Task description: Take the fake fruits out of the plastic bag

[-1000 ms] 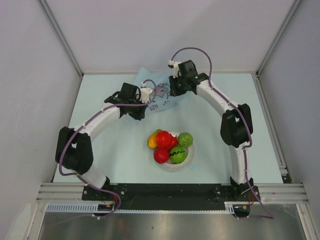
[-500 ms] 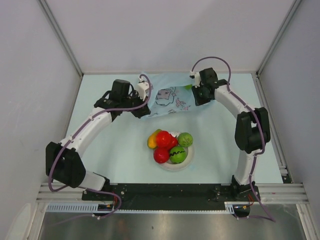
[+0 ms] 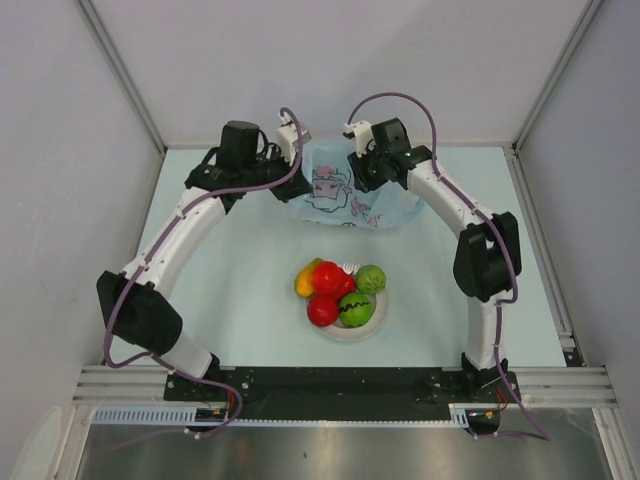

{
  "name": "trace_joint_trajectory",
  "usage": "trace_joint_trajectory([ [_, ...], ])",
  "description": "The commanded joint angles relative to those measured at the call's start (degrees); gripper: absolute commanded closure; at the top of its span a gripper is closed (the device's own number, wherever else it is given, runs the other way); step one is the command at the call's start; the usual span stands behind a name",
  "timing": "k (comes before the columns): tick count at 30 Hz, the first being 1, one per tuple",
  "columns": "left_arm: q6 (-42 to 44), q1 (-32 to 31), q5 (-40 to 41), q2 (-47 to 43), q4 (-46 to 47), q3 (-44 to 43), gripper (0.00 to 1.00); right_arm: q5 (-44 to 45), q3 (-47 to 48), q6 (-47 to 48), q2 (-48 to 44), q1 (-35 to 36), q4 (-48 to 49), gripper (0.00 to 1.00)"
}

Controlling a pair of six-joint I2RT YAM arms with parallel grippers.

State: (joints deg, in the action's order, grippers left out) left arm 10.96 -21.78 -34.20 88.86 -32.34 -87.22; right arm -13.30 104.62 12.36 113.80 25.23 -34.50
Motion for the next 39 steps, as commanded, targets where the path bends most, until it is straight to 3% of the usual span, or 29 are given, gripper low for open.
trace_joint_trajectory([
  [1, 0.8, 0.2, -4.9, 2.4, -2.5, -5.1, 1.0, 5.3, 5.1, 3.0, 7.0, -2.6, 6.4, 0.68],
  [5, 0.7, 0.1, -6.8, 3.2, -3.2, -7.7, 1.0, 8.4, 5.7, 6.2, 12.6, -4.4, 13.3, 0.66],
  [10, 2.4, 0.1, -6.0, 1.6, -4.4, -10.1, 1.0, 15.8, 2.5, 8.8, 13.2, -5.2, 15.0, 0.65],
  [13, 4.2, 0.2, -7.1, -1.7, -5.3, -10.6, 1.0, 19.3, -8.2, 12.1, 5.0, -3.2, 17.0, 0.62],
  [17, 3.1, -0.1, -8.4, -3.7, -3.2, -9.5, 1.0, 16.3, -17.7, 11.7, -7.5, 2.3, 17.5, 0.59],
  [21, 2.7, -1.1, -7.7, -1.7, -1.9, -11.0, 1.0, 13.9, -13.8, 11.8, -5.7, 2.2, 18.2, 0.6],
  [25, 2.2, -1.2, -7.7, 1.4, -1.8, -15.4, 1.0, 11.2, -4.0, 11.3, 5.4, -0.8, 16.2, 0.62],
  [28, 2.3, -1.2, -7.7, 3.2, -2.5, -17.8, 1.0, 10.4, 0.7, 11.5, 9.2, -2.9, 17.2, 0.55],
  [29, 2.2, -1.2, -7.7, 3.4, -2.6, -18.1, 1.0, 10.3, 1.3, 12.2, 11.0, -3.3, 17.7, 0.47],
  [34, 1.4, -1.2, -9.0, 4.8, -2.6, -18.3, 1.0, 9.5, 3.3, 13.4, 15.1, -4.7, 23.5, 0.31],
  [39, 1.3, -1.2, -9.1, 6.1, -2.5, -17.5, 1.0, 9.3, 7.3, 15.3, 22.3, -4.7, 30.5, 0.07],
])
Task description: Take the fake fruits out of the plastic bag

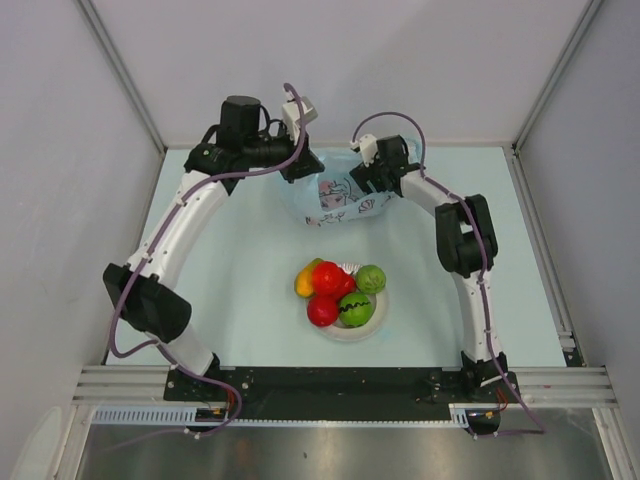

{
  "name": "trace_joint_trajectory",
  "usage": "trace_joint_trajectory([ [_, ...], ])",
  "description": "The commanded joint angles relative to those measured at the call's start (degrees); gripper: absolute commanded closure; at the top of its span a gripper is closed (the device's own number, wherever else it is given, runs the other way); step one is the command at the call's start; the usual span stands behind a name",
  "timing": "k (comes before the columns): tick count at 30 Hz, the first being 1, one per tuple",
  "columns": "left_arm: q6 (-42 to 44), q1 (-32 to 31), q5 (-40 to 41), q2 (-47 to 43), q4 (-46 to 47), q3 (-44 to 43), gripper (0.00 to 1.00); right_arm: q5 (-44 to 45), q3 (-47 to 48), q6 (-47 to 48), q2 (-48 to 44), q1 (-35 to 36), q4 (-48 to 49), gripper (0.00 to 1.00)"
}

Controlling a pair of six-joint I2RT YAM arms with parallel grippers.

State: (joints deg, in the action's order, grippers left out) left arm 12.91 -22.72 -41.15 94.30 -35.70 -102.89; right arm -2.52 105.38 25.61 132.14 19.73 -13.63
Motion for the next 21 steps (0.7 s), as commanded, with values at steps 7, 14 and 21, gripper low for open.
trace_joint_trajectory([
  [7, 1.2, -0.3, -0.3, 1.3, -0.6, -0.6, 1.0, -4.9, 27.2, 2.4, 19.1, -0.7, 6.9, 0.04],
  [14, 2.6, -0.2, 2.3, 1.4, -0.9, 0.6, 1.0, -11.3, 24.7, 1.5, 17.6, -2.9, 18.0, 0.53],
  [21, 2.5, 0.7, 3.1, 1.4, -1.2, 0.2, 1.0, -9.7, 2.9, -1.4, -0.8, -3.9, 15.4, 0.86],
])
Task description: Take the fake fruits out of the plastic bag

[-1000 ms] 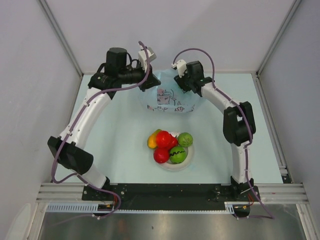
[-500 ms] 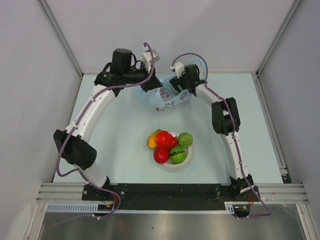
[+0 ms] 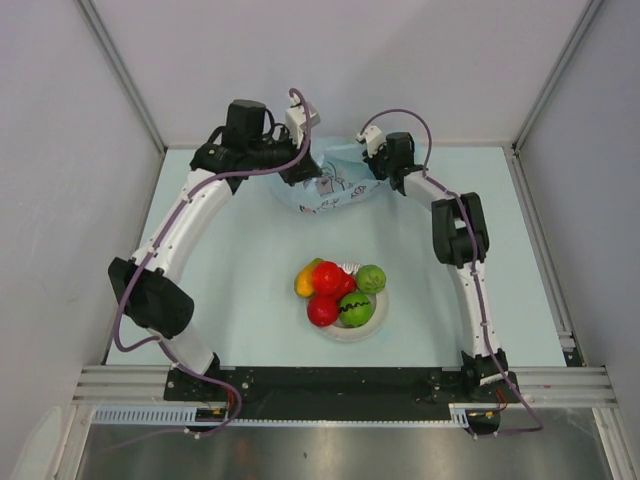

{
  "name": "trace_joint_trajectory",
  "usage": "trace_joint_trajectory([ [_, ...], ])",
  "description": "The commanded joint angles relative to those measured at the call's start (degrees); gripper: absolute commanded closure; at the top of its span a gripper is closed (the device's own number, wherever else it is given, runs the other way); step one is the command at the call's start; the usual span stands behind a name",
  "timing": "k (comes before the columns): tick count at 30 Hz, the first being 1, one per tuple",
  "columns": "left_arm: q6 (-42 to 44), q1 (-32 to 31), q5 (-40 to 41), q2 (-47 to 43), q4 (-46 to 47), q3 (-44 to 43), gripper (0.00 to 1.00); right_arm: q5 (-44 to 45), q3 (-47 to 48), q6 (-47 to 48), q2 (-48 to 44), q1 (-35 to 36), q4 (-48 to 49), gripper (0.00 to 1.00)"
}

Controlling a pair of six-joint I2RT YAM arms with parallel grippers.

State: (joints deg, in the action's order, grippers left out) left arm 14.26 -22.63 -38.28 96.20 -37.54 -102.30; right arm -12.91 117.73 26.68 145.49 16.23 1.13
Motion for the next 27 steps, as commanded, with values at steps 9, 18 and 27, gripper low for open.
trace_joint_trajectory([
  [9, 0.7, 0.0, -2.2, -1.5, 1.7, -9.0, 1.0, 2.2, -37.0, -6.4, -46.4, 2.6, -4.2, 0.85],
  [18, 0.0, 0.0, 0.4, 4.2, 0.7, -3.3, 1.0, 2.5, -38.7, -4.8, -40.6, 4.3, 0.1, 0.79],
  [27, -1.3, 0.0, -0.1, 2.8, 1.3, -3.2, 1.0, -3.3, -37.1, -7.2, -43.6, 4.3, -0.9, 0.5],
])
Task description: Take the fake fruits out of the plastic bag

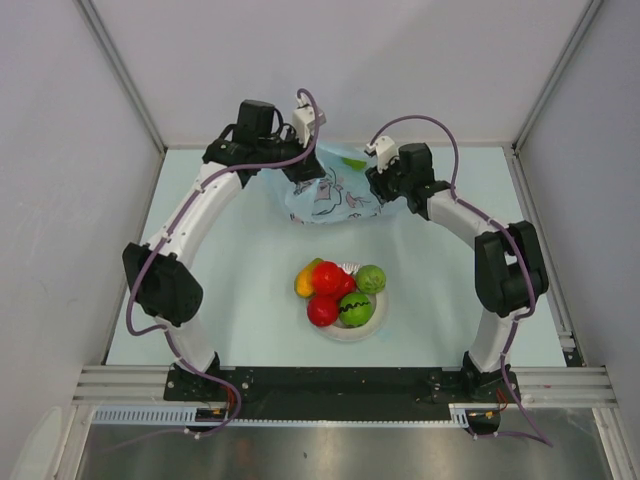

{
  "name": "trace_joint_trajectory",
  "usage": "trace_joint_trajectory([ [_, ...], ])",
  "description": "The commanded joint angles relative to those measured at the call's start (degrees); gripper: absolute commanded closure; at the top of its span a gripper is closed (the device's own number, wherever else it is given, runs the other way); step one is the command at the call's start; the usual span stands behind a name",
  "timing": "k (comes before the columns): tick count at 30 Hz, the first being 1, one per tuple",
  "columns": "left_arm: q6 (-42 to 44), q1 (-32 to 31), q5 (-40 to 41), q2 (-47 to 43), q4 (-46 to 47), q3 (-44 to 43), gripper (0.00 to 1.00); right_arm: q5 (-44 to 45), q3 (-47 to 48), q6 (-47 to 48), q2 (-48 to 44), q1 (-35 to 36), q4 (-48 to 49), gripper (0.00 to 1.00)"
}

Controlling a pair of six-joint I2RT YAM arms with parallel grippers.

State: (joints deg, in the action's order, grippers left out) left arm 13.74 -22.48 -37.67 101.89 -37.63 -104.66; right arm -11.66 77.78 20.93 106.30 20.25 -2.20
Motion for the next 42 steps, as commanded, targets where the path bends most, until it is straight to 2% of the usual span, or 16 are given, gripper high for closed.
trace_joint_trajectory([
  [1, -0.8, 0.0, -0.8, -3.7, 1.6, -0.9, 1.0, -5.3, 2.9, -1.7, -5.0, 0.3, 2.5, 0.5],
  [5, -1.2, -0.1, -1.9, -4.9, 2.2, -1.2, 1.0, -8.5, 2.9, -1.0, -5.8, 0.4, 2.6, 0.52],
  [8, -1.6, -0.1, -2.4, -4.9, 2.4, -1.2, 1.0, -10.6, 2.9, 1.9, -4.6, 0.5, 3.0, 0.6],
  [9, -1.7, 0.0, -3.0, -4.8, 2.5, -1.2, 1.0, -11.1, 3.0, 2.4, -4.2, 0.4, 3.4, 0.68],
  [12, -2.2, -0.1, -3.8, -4.6, 3.2, -1.5, 1.0, -12.3, 3.0, 4.2, -1.1, 0.8, 7.2, 0.81],
  [17, -4.1, -0.2, -6.4, -3.2, 4.4, -3.7, 1.0, -11.0, 4.6, 14.0, 5.6, 2.9, 14.1, 0.87],
  [22, -4.9, -0.2, -8.4, -2.6, 4.8, -5.4, 1.0, 2.2, 7.5, 17.5, 16.1, 3.2, 22.2, 0.92],
  [23, -4.9, -0.2, -8.5, -2.7, 4.8, -5.6, 1.0, 5.5, 7.5, 18.4, 17.3, 3.2, 24.7, 0.96],
  [24, -4.7, -0.2, -8.6, -2.9, 4.6, -5.9, 1.0, 13.3, 7.3, 18.7, 18.5, 3.2, 27.7, 1.0],
  [25, -3.9, -0.2, -8.7, -3.0, 3.7, -6.6, 1.0, 16.1, 7.3, 19.5, 19.3, 2.9, 32.6, 1.0],
  [29, -0.8, -0.1, -9.7, -4.0, 0.1, -9.1, 1.0, 19.2, 5.4, 21.3, 13.1, 0.4, 32.6, 1.0],
  [33, 1.5, -0.1, -11.0, -5.6, 0.9, -8.7, 1.0, 20.7, -0.3, 20.3, 2.4, -2.1, 24.4, 1.0],
  [36, 2.1, -0.3, -12.0, -5.7, 3.3, -8.7, 1.0, 21.5, -8.6, 22.1, -6.7, -3.9, 20.9, 1.0],
  [39, 2.2, -0.9, -14.4, -5.3, 4.9, -10.7, 1.0, 21.0, -11.8, 21.2, -15.6, -6.8, 11.6, 1.0],
  [42, 2.5, -2.7, -14.4, -6.0, 7.0, -12.1, 1.0, 23.4, -14.4, 21.3, -24.2, -9.4, 6.2, 1.0],
])
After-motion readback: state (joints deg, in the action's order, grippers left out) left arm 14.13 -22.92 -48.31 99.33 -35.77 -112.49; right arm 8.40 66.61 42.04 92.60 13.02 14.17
